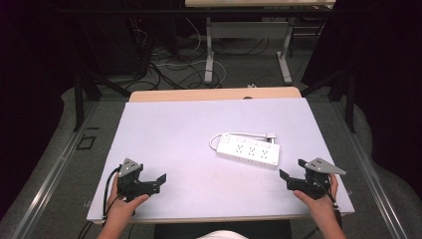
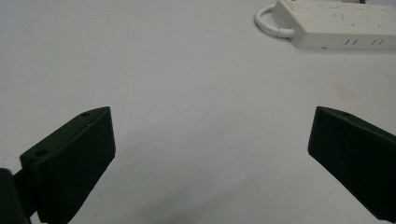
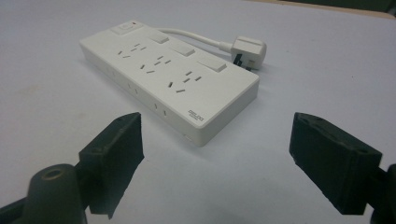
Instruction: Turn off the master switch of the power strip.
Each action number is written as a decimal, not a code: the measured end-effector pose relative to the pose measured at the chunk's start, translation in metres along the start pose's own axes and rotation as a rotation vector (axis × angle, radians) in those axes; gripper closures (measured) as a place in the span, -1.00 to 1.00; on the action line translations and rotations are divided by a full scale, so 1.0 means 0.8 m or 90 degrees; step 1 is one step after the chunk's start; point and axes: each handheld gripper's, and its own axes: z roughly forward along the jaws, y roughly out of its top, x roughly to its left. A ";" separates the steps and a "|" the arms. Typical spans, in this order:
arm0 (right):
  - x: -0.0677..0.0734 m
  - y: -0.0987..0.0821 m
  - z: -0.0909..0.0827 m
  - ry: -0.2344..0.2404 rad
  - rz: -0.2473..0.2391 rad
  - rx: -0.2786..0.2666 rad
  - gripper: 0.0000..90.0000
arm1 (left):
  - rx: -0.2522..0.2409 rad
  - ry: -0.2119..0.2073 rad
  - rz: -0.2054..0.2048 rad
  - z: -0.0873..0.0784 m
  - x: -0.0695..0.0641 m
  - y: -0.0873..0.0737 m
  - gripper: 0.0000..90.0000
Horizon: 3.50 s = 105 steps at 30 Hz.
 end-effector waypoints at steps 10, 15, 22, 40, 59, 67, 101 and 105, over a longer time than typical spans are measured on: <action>0.009 -0.002 0.003 0.027 -0.060 0.024 -0.43 | 0.011 -0.005 0.002 -0.004 -0.003 -0.003 -0.99; 0.013 0.000 0.003 0.036 -0.059 0.020 -0.43 | 0.006 -0.006 0.005 -0.006 -0.003 -0.006 -0.99; 0.016 -0.002 0.010 0.046 -0.061 0.038 -0.41 | 0.007 0.000 0.014 -0.002 -0.004 -0.006 -0.99; 0.019 0.005 0.016 0.078 -0.082 0.097 -0.32 | 0.008 0.017 0.001 0.000 0.002 -0.007 -0.98; 0.047 0.027 0.020 0.112 -0.150 0.155 -0.23 | 0.008 0.018 0.006 0.000 0.001 -0.007 -0.98; 0.051 0.037 0.025 0.128 -0.161 0.189 -0.22 | 0.012 0.017 0.005 0.000 0.001 -0.007 -0.98; 0.084 0.105 0.079 0.179 -0.140 0.290 0.01 | 0.014 0.023 0.007 0.001 0.001 -0.007 -0.96; 0.083 0.111 0.087 0.180 -0.142 0.280 0.10 | 0.015 0.022 0.007 0.001 0.000 -0.007 -0.96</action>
